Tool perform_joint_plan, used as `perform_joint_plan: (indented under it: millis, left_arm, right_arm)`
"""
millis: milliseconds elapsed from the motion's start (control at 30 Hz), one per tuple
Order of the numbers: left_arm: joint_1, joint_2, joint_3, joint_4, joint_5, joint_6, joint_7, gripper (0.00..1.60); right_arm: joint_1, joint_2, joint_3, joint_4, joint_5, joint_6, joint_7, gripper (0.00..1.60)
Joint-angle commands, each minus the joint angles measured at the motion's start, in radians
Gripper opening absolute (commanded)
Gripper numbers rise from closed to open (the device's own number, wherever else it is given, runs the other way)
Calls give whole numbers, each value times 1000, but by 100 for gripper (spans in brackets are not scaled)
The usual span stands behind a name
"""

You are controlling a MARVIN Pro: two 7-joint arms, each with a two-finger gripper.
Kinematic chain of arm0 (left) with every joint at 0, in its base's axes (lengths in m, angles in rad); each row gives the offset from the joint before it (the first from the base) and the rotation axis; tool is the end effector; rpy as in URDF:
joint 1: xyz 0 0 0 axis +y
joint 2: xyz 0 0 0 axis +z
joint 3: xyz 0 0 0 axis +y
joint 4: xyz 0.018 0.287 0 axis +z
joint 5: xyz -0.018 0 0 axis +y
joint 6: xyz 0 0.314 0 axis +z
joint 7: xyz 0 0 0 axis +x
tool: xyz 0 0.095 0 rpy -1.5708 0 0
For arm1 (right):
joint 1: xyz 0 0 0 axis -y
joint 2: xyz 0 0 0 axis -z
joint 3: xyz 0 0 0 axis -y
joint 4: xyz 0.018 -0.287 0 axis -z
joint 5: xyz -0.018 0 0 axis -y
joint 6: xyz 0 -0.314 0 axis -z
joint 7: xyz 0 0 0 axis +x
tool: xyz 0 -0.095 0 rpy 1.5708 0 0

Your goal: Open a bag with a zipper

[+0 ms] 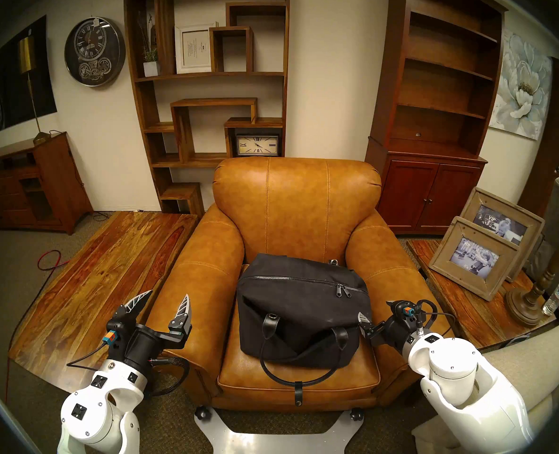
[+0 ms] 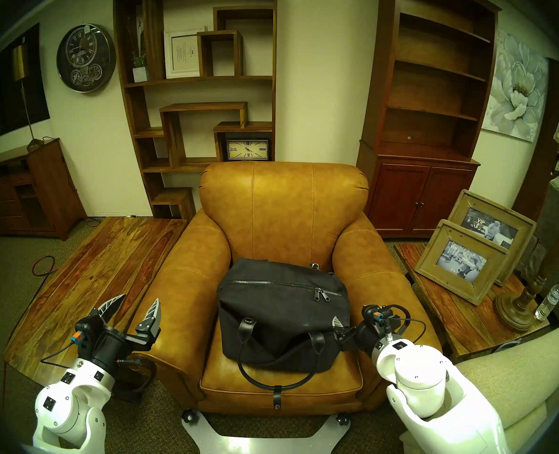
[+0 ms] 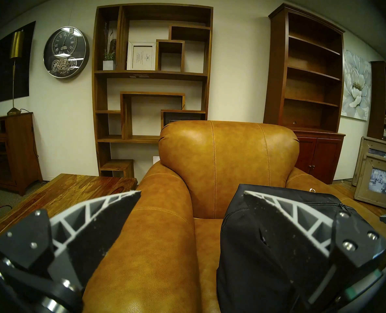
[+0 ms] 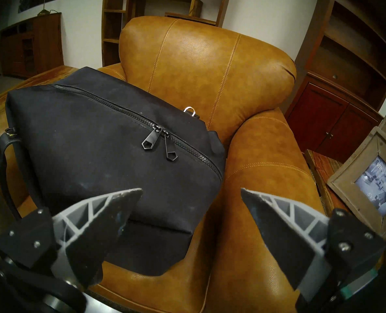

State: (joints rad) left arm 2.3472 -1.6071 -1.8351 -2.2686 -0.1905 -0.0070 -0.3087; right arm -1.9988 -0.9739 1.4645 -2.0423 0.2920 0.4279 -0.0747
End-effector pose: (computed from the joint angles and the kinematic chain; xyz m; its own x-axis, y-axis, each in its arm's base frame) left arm 0.2095 0.0591 -0.2596 0.0498 0.0437 0.9978 -0.0805 -0.9956 0.0476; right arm 0.2974 -0.0491 -0.3071 0.3943 0.3246 0.8598 0.2770 -0.9340 0.2256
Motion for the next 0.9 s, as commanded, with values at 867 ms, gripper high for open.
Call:
perform_joint_plan:
  millis: [867]
  left_arm:
    - [-4, 1, 0, -18, 0, -4, -2, 160]
  right_arm:
    - [361, -171, -85, 286, -146, 17, 102, 138]
